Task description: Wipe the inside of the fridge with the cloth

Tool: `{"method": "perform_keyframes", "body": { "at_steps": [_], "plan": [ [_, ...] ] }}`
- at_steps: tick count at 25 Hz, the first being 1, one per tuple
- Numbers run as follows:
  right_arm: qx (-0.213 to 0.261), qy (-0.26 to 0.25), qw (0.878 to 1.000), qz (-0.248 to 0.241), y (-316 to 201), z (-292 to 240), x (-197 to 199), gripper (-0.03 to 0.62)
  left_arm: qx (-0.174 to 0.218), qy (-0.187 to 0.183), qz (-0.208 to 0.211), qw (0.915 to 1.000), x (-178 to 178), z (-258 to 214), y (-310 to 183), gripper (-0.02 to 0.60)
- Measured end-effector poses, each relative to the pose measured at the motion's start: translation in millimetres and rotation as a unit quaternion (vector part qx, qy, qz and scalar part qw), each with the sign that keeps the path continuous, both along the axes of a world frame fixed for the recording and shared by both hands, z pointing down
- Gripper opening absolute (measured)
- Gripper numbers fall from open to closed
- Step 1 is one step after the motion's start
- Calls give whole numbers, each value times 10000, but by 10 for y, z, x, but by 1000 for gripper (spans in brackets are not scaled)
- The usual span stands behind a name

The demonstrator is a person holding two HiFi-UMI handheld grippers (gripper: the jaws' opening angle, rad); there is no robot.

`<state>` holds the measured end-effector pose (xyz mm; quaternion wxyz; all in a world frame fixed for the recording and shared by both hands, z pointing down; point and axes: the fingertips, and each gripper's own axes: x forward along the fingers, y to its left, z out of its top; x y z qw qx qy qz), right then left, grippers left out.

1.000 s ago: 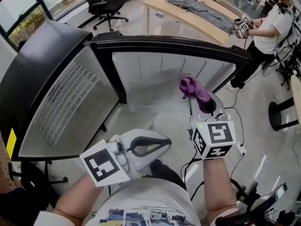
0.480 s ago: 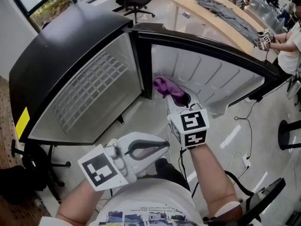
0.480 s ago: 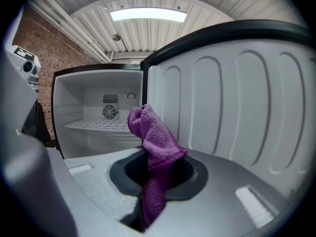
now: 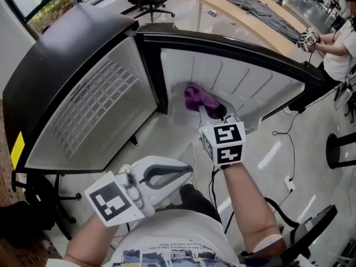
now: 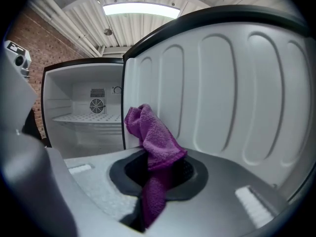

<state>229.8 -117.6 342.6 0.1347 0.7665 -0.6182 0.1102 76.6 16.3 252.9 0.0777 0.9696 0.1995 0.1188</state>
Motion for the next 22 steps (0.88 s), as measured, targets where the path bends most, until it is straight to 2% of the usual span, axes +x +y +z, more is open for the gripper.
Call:
{"method": "perform_keyframes", "body": {
  "at_steps": [9,16,22],
  "plan": [
    [-28,87,9977,665,524,-9,473,55,16,35,543,9985,268,-17,278,6],
    [-97,178,9918,1265,988,-58,785,55,-60,84,914,9958,366,-62,459,6],
    [-135,278,9850,1697,1351,-82,1093,55,33,64,1231,9924,456,-6,599,6]
  ]
}}
